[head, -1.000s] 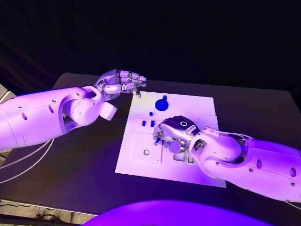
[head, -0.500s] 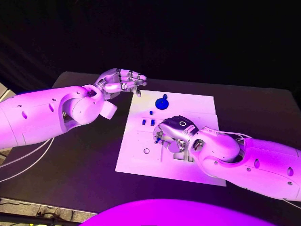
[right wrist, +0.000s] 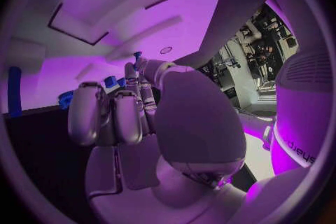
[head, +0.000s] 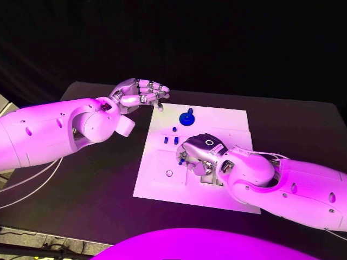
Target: Assemble the parts on the task board
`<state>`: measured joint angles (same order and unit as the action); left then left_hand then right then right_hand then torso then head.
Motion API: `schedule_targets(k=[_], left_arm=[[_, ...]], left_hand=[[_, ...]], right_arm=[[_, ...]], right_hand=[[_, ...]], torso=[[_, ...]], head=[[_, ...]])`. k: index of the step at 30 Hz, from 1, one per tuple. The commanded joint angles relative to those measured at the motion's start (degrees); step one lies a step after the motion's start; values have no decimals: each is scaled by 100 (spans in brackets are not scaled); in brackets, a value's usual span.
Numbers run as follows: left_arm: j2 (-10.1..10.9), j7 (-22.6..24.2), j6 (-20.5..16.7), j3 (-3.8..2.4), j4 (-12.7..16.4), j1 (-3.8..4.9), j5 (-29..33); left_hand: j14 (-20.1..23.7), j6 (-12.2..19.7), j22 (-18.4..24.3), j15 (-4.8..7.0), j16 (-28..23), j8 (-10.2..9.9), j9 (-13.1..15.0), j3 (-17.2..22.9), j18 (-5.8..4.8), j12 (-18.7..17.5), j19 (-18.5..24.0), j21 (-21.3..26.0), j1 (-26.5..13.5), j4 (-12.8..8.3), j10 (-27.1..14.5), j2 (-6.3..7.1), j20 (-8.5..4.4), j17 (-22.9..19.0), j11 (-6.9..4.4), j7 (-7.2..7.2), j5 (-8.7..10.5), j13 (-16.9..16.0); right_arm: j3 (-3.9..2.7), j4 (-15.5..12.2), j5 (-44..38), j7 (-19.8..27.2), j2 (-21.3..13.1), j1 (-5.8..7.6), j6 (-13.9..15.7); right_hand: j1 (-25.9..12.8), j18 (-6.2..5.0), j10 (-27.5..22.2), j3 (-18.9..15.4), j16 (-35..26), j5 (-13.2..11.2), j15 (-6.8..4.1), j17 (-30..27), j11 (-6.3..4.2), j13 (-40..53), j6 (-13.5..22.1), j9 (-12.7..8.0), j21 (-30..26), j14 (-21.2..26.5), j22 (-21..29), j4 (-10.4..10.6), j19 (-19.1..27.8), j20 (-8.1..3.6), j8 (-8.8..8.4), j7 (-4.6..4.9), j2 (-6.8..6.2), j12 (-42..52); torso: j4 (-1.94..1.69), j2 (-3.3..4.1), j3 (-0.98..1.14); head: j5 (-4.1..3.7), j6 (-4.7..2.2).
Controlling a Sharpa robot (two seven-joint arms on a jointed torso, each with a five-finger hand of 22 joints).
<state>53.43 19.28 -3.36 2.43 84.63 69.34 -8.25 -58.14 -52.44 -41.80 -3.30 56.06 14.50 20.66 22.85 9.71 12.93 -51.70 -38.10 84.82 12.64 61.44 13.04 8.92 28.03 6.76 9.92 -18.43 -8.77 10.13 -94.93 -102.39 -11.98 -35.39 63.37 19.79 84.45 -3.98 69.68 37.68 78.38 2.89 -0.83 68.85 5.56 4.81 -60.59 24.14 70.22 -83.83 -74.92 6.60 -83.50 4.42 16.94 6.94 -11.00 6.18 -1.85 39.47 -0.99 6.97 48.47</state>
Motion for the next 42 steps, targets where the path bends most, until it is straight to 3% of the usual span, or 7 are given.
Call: schedule_targets(k=[1,19,22,27,38,41,42], left_arm=[[-12,11,113,-5,16,2,36],[-11,-3,120,-5,19,2,36],[-12,-4,120,-5,19,2,36],[-8,-10,126,-5,17,3,36],[0,-34,148,-5,17,3,36],[2,-41,153,-5,17,3,36],[3,-43,155,-5,18,3,36]], left_hand=[[34,-9,-9,12,34,-30,-5,5,54,-21,17,-34,49,-28,-30,-20,2,8,22,32,13,5],[39,-8,-17,10,38,-34,-7,3,54,-32,23,-38,48,-25,-37,-22,3,13,25,34,13,9],[39,-8,-17,10,38,-34,-7,3,54,-32,23,-38,48,-25,-37,-22,3,13,25,34,13,9],[39,-8,-17,10,38,-34,-7,3,54,-32,23,-38,48,-25,-37,-22,3,13,25,34,13,9],[48,-8,-29,7,40,-39,-9,3,54,-44,34,-45,50,-25,-42,-26,6,19,27,35,14,12],[48,-8,-29,7,40,-39,-9,3,54,-44,34,-45,50,-25,-42,-26,6,19,27,35,14,12],[48,-8,-29,7,40,-39,-9,3,54,-44,34,-45,50,-25,-42,-26,6,19,27,35,14,12]], right_arm=[[4,21,-155,-104,26,-11,-169],[15,51,-223,-145,103,-22,-335],[26,70,-94,11,117,-22,-330],[42,92,43,182,124,-22,-254],[53,106,84,185,98,-22,-103],[54,108,81,154,79,-22,-37],[54,106,80,145,70,-22,-9]], right_hand=[[1,15,241,-10,24,21,-35,-1,-219,9,-21,6,-5,-229,-637,-37,-18,-5,23,25,43,8],[-69,3,189,12,19,21,-3,-20,-188,-6,34,20,-67,-223,-619,-67,5,3,-7,54,48,-64],[-285,-17,88,-105,7,165,46,-56,-136,-30,130,31,-199,-211,-575,-67,55,40,-71,89,-67,-177],[-521,-67,-189,-270,-41,133,107,-150,-67,-77,289,-13,-493,-180,-461,0,158,94,-217,104,-240,-273],[-527,-92,-433,-321,-31,129,141,-147,-22,-93,333,-38,-648,-177,-401,-16,211,129,-295,127,-284,-269],[-512,-182,-807,-415,-235,139,199,-495,37,-100,485,-98,-1196,-38,-179,-40,412,188,-452,182,-314,-262],[-470,-258,-1054,-511,-515,138,223,-964,81,-110,599,-141,-1680,149,23,-65,605,232,-554,189,-306,-234]], torso=[[1,2,2],[4,-1,0],[4,-3,-1],[6,1,-1],[5,0,2],[7,-2,4],[7,-1,4]], head=[[5,-3],[16,10],[22,15],[29,18],[21,29],[18,23],[17,19]])
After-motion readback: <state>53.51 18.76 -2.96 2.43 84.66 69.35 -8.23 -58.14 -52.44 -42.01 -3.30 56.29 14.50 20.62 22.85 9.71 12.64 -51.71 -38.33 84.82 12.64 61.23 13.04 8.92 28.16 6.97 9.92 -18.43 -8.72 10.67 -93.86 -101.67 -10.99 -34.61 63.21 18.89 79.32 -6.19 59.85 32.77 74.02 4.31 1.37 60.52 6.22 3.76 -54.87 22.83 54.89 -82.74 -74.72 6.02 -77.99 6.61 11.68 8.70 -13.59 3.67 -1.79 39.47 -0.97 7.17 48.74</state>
